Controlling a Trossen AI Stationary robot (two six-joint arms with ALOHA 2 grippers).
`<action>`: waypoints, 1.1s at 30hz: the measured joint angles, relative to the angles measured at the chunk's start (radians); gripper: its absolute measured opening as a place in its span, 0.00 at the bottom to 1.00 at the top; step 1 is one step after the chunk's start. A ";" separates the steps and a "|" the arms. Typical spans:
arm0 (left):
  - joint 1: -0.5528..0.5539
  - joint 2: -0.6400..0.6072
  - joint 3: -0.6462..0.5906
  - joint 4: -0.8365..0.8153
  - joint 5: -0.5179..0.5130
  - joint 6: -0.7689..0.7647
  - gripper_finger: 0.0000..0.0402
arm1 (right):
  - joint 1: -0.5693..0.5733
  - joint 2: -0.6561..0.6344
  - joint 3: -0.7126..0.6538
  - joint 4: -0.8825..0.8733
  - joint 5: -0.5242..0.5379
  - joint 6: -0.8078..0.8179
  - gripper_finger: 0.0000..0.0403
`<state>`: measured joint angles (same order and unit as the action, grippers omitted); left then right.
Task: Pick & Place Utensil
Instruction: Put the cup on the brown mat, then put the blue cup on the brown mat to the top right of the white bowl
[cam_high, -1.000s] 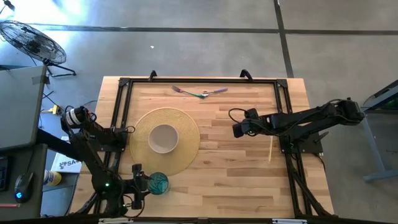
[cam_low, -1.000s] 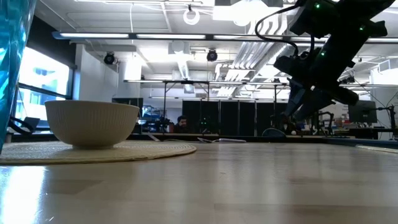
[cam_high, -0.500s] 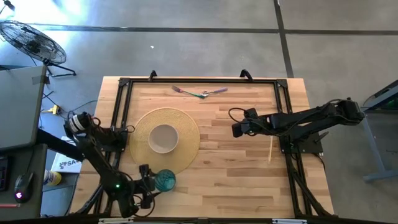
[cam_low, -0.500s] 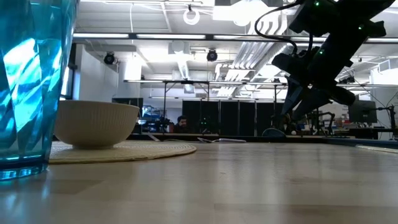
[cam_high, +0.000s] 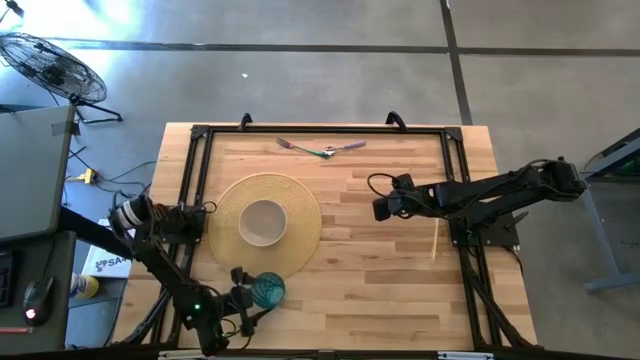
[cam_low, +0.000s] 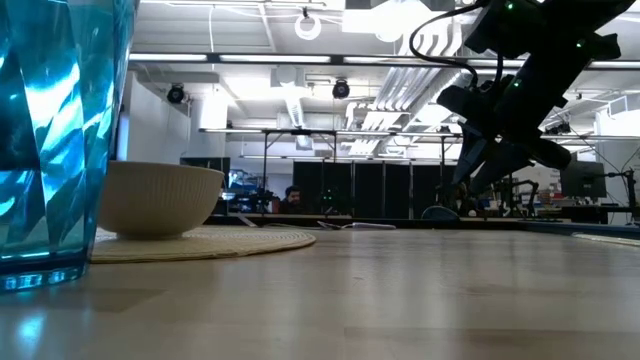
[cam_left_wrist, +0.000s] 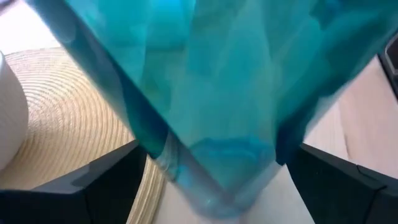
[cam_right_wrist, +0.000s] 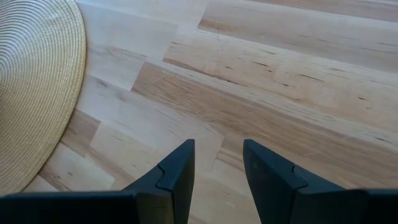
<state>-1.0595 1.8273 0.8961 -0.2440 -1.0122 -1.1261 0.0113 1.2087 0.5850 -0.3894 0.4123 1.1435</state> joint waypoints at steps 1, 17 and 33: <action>0.000 0.011 0.000 0.022 -0.016 0.000 0.93 | 0.000 0.000 0.000 0.001 0.000 0.000 0.32; 0.033 0.133 -0.006 0.163 -0.047 0.010 0.93 | 0.001 0.000 0.000 0.012 -0.001 0.000 0.32; 0.033 0.129 -0.001 0.163 -0.066 0.022 0.93 | 0.066 0.000 0.000 0.242 -0.048 -0.279 0.32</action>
<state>-1.0267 1.9564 0.8955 -0.0807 -1.0782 -1.1038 0.0770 1.2087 0.5850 -0.1475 0.3642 0.8642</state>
